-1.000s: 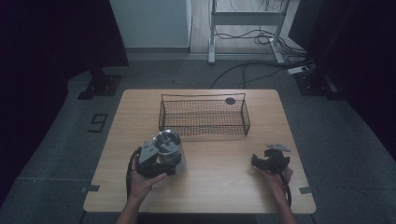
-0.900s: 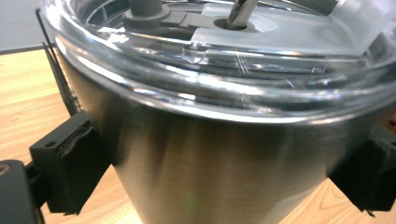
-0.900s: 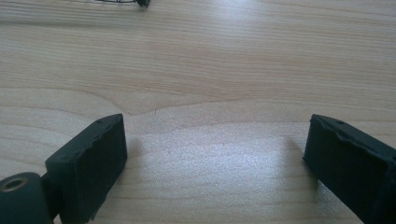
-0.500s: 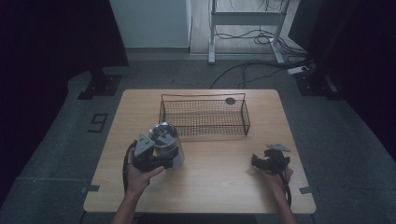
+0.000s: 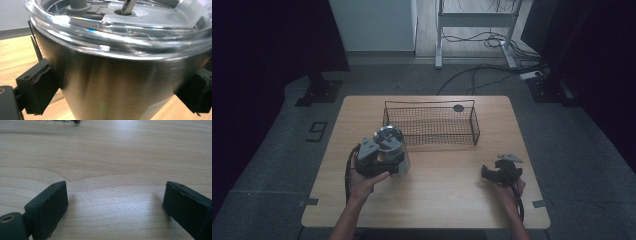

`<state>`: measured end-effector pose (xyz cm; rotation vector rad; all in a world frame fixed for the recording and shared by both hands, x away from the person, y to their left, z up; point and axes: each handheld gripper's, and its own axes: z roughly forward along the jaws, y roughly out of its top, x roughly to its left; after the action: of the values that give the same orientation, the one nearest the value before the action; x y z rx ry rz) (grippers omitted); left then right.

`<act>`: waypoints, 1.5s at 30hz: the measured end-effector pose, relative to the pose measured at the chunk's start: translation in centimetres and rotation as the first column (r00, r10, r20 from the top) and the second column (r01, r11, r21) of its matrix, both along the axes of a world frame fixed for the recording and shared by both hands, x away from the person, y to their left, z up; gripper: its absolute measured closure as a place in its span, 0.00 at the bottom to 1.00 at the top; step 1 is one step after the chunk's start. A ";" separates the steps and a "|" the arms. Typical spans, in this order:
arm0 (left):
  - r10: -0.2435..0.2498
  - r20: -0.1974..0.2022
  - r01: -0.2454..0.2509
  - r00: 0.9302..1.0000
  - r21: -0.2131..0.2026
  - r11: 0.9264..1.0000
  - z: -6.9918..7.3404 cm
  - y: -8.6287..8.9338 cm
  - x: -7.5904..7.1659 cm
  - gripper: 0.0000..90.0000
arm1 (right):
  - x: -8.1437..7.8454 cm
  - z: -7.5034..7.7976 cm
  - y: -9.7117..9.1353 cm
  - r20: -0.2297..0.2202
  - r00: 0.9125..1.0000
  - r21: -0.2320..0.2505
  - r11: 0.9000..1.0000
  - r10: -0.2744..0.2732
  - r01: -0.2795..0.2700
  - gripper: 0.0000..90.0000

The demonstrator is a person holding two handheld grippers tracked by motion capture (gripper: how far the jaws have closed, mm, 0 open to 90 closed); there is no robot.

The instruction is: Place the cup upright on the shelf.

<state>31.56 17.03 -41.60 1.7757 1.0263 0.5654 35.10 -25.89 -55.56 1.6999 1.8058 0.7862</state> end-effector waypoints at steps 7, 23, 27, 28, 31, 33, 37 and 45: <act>0.009 -0.005 -0.009 1.000 -0.006 1.000 0.5 0.1 1.0 0.05 | 0.0 0.0 0.0 0.000 1.000 -0.001 1.000 0.000 0.000 0.06; 0.006 -0.001 -0.006 1.000 -0.019 1.000 1.7 -0.3 2.6 0.05 | 0.0 0.0 0.0 0.001 1.000 0.000 1.000 -0.002 0.002 0.07; 0.004 0.005 -0.004 1.000 -0.019 1.000 2.1 -0.5 3.0 0.05 | 0.0 0.0 0.0 0.002 1.000 0.000 1.000 -0.001 0.001 0.07; 0.004 0.005 -0.004 1.000 -0.019 1.000 2.1 -0.5 3.0 0.05 | 0.0 0.0 0.0 0.001 1.000 0.002 1.000 -0.003 0.003 0.07; 0.003 -0.001 -0.003 1.000 -0.026 1.000 2.2 -0.5 3.3 0.05 | 0.0 0.0 0.0 0.002 1.000 0.001 1.000 -0.002 0.002 0.07; 0.007 -0.004 -0.007 1.000 -0.032 0.999 2.3 -0.5 3.6 0.05 | 0.0 0.0 0.0 0.002 1.000 0.000 1.000 -0.002 0.002 0.07; 0.013 -0.012 -0.013 1.000 -0.049 0.999 2.6 -0.5 4.2 0.05 | 0.0 0.0 0.0 0.003 1.000 0.001 1.000 -0.003 0.003 0.07; 0.016 -0.008 -0.017 1.000 -0.040 0.999 3.2 -0.9 4.9 0.05 | 0.0 0.0 0.0 0.002 1.000 0.002 1.000 -0.004 0.004 0.07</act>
<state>36.42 16.13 -38.38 1.7367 1.0514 0.5448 35.11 -25.88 -55.56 1.7031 1.8007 0.7876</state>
